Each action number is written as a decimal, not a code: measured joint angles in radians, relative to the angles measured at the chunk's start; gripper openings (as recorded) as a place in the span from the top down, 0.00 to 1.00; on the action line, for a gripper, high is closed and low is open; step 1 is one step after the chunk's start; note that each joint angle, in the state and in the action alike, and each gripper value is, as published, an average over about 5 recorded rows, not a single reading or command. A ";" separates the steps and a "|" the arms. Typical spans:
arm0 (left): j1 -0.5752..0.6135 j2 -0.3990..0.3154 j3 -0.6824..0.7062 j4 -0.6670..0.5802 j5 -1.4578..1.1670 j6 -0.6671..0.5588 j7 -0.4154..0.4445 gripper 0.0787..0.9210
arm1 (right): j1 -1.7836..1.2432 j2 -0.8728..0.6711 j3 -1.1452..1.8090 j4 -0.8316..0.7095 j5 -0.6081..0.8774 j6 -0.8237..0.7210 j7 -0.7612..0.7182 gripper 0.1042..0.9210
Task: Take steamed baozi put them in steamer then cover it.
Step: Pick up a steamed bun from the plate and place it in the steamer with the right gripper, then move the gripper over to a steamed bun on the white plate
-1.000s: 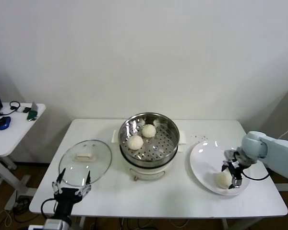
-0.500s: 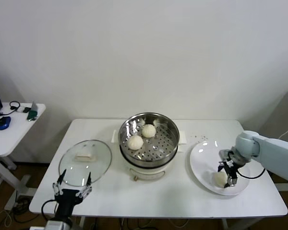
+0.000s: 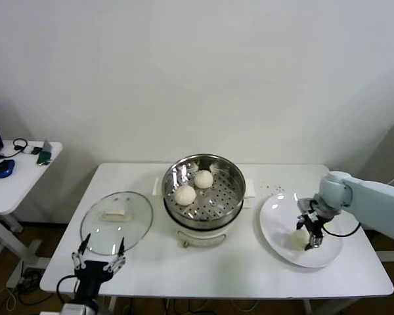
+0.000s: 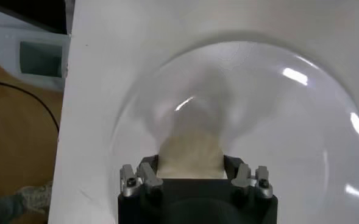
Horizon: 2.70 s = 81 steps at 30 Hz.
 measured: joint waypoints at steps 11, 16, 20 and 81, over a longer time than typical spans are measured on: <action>-0.004 0.008 0.005 -0.007 -0.009 0.006 0.001 0.12 | 0.339 0.139 -0.182 -0.021 0.064 0.192 -0.074 0.27; -0.005 0.012 0.007 -0.012 -0.009 0.006 -0.002 0.12 | 0.480 0.236 -0.240 -0.017 0.083 0.292 -0.103 0.27; 0.000 0.012 0.011 -0.019 -0.009 0.004 -0.006 0.12 | 0.546 0.317 -0.250 -0.002 0.076 0.361 -0.119 0.27; 0.045 0.025 -0.013 -0.016 -0.022 -0.002 -0.021 0.12 | 0.322 0.647 -0.053 0.051 -0.266 0.626 -0.125 0.12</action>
